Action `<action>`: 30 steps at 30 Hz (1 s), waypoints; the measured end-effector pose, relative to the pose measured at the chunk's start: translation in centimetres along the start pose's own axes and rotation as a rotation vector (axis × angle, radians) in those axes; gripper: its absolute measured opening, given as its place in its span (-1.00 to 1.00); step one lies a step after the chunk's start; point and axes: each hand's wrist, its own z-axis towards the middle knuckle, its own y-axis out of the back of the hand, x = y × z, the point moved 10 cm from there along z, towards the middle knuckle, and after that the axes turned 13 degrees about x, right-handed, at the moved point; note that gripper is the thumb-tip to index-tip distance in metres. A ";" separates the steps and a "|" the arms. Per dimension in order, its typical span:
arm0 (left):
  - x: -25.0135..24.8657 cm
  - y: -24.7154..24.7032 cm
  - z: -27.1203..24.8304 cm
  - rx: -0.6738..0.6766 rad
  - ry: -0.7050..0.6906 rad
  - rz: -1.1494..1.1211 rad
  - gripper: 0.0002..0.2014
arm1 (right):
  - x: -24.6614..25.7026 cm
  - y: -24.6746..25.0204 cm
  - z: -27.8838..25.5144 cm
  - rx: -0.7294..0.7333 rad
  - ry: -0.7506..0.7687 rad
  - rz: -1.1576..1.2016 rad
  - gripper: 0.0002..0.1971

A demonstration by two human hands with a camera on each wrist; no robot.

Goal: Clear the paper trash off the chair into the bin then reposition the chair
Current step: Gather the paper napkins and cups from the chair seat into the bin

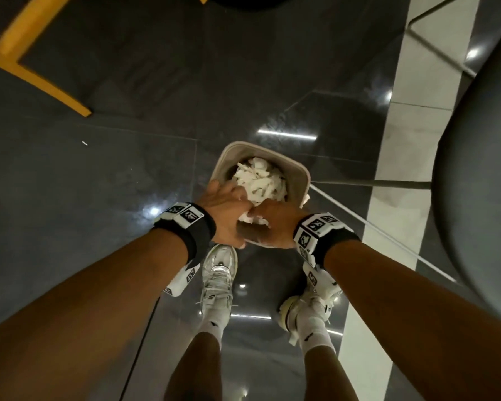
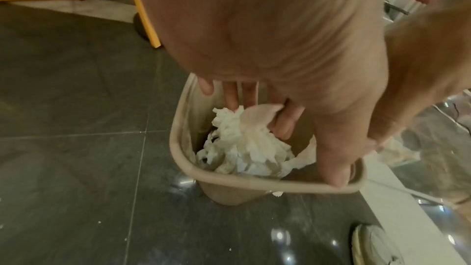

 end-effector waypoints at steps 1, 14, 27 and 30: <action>0.0 -0.6 0.1 0.036 -0.005 0.015 -0.47 | 0.3 -0.7 0.7 0.019 -0.001 -0.042 -0.38; 2.5 4.5 -2.0 0.055 -0.021 -0.471 -0.86 | -1.2 -1.3 2.2 -0.114 0.004 0.381 -0.68; 2.2 6.3 4.2 -0.167 0.096 -0.594 -0.74 | -11.4 4.8 -2.9 -0.680 -0.170 0.731 -0.74; 1.7 2.5 6.5 -0.130 0.110 -0.597 -0.50 | -14.4 4.8 -2.6 -0.800 -0.180 0.955 -0.79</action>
